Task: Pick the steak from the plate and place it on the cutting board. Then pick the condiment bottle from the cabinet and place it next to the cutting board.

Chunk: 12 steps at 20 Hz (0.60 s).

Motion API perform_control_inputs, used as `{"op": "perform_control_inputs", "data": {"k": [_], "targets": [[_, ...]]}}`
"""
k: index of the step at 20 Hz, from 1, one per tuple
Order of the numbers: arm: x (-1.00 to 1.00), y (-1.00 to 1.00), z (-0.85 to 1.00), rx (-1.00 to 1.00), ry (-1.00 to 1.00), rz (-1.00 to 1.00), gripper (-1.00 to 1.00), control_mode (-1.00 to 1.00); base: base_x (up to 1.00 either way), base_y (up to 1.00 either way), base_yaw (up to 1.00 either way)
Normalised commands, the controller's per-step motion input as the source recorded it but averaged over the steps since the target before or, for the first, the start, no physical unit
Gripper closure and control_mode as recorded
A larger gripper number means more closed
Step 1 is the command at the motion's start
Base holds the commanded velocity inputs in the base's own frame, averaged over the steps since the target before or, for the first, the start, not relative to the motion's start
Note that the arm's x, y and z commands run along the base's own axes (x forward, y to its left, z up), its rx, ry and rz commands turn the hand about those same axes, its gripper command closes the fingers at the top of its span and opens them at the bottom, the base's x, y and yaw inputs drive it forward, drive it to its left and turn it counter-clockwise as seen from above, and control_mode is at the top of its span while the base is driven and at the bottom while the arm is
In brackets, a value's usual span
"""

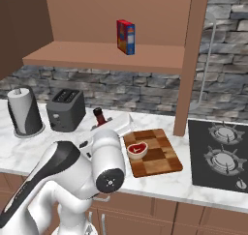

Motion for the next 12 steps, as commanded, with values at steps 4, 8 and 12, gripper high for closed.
{"op": "perform_control_inputs", "data": {"k": [4,8,12], "targets": [[0.1,0.01,-0.08,0.0,0.0,0.01,1.0,-1.0,0.0,0.0,0.0],[0.13,-0.06,-0.2,0.0,0.0,0.0,1.0,-1.0,0.0,0.0,0.0],[0.11,-0.23,-0.2,0.02,0.0,0.0,1.0,-1.0,0.0,0.0,0.0]]}}
